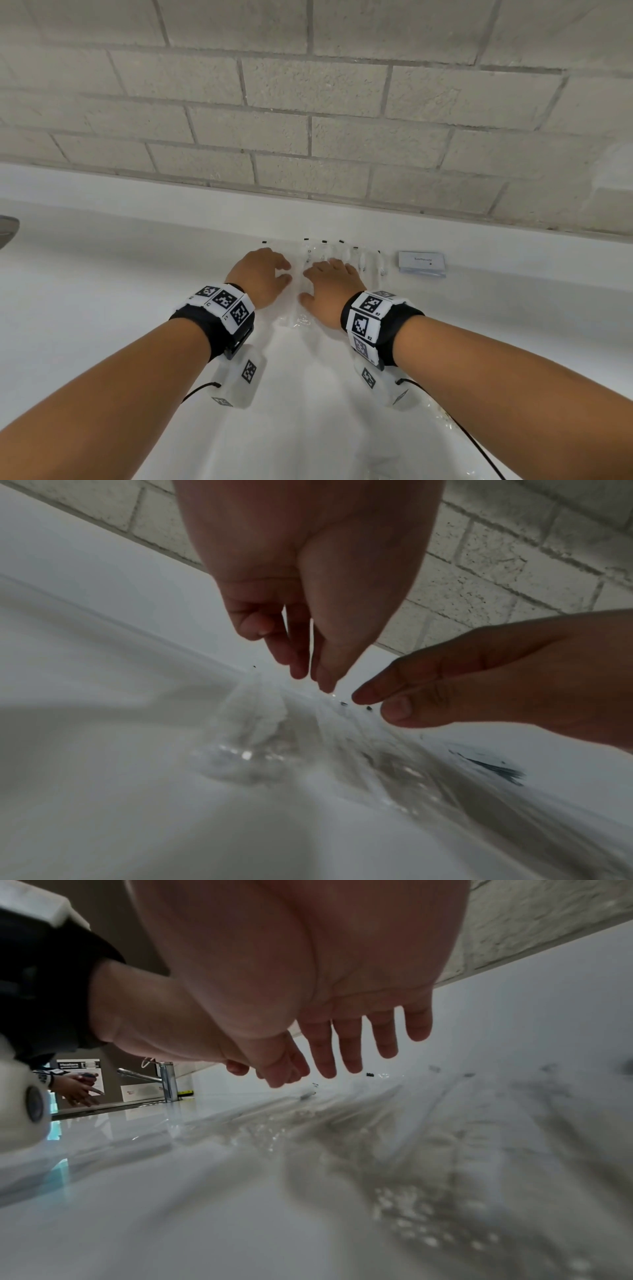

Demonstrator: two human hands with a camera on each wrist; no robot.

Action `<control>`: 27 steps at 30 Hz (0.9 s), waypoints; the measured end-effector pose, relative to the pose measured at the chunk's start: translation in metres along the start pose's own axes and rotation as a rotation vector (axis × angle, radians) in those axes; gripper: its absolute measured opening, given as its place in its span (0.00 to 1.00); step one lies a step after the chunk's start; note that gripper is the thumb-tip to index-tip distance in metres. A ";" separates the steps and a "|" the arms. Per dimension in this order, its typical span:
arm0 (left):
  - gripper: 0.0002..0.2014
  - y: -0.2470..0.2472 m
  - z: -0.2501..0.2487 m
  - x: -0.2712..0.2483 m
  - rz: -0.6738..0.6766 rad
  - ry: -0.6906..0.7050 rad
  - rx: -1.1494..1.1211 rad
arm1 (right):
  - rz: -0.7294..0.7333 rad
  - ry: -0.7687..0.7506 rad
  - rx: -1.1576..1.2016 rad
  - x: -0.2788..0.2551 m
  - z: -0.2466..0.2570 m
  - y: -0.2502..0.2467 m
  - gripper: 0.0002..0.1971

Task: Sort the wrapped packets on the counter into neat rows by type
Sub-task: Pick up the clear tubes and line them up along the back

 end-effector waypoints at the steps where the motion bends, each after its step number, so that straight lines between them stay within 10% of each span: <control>1: 0.15 -0.007 0.005 0.000 -0.035 -0.014 0.011 | -0.006 -0.027 0.001 0.002 0.005 -0.002 0.29; 6: 0.21 -0.012 0.037 -0.004 0.031 -0.173 0.160 | 0.077 -0.086 -0.065 0.009 0.021 0.009 0.32; 27: 0.19 0.004 0.015 0.010 0.026 -0.090 0.105 | 0.100 -0.030 -0.007 0.010 0.011 0.023 0.36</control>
Point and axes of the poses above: each hand's wrist, its own x-axis towards the middle knuckle, its own y-axis out of the palm, z = x × y, the point moved 8 cm from there along x, towards the middle knuckle, and after that the axes turned 10 degrees about -x, right-handed, at the moved point
